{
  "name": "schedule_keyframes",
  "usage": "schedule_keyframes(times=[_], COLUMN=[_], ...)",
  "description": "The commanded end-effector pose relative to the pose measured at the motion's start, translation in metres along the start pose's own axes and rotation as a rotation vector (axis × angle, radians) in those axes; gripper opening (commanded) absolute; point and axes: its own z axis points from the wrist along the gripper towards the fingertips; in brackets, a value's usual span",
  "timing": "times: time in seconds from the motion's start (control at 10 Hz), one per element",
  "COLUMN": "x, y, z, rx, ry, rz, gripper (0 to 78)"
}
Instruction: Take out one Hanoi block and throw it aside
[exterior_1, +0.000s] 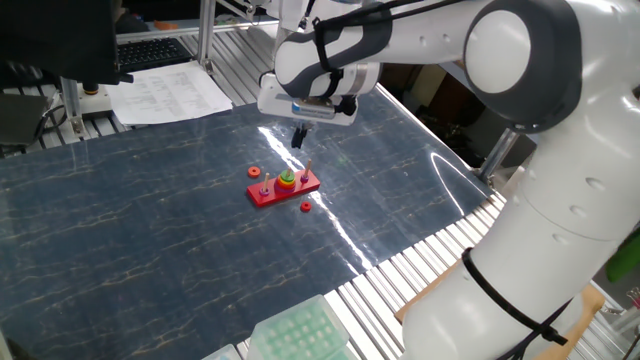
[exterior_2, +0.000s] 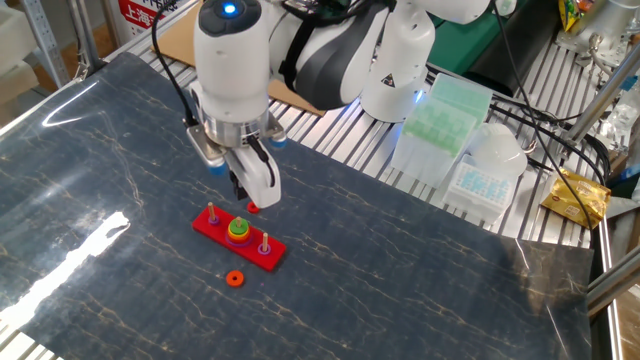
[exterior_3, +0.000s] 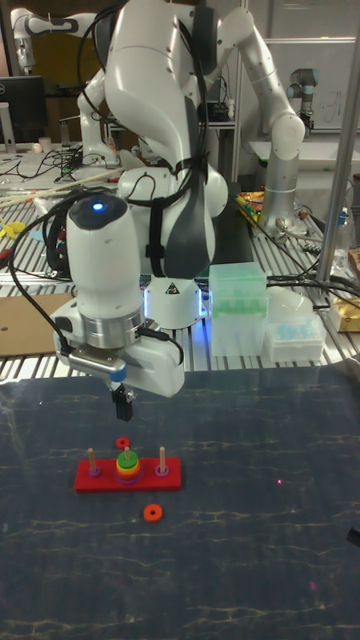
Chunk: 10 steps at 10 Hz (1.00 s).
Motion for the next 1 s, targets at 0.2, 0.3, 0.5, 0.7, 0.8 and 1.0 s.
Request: schedule_keyframes(times=[0.2, 0.3, 0.5, 0.7, 0.8, 1.0], x=[-0.005, -0.006, -0.006, -0.006, -0.006, -0.006], y=[-0.003, -0.003, -0.004, -0.005, -0.006, -0.006], z=[0.012, 0.02, 0.029, 0.035, 0.036, 0.036], rx=[-0.015, -0.025, -0.034, -0.043, -0.049, -0.05], ry=[-0.009, -0.017, -0.022, -0.022, -0.024, -0.026], rz=[-0.004, -0.003, 0.005, 0.017, 0.022, 0.034], gripper=[0.0, 0.0, 0.0, 0.0, 0.0, 0.0])
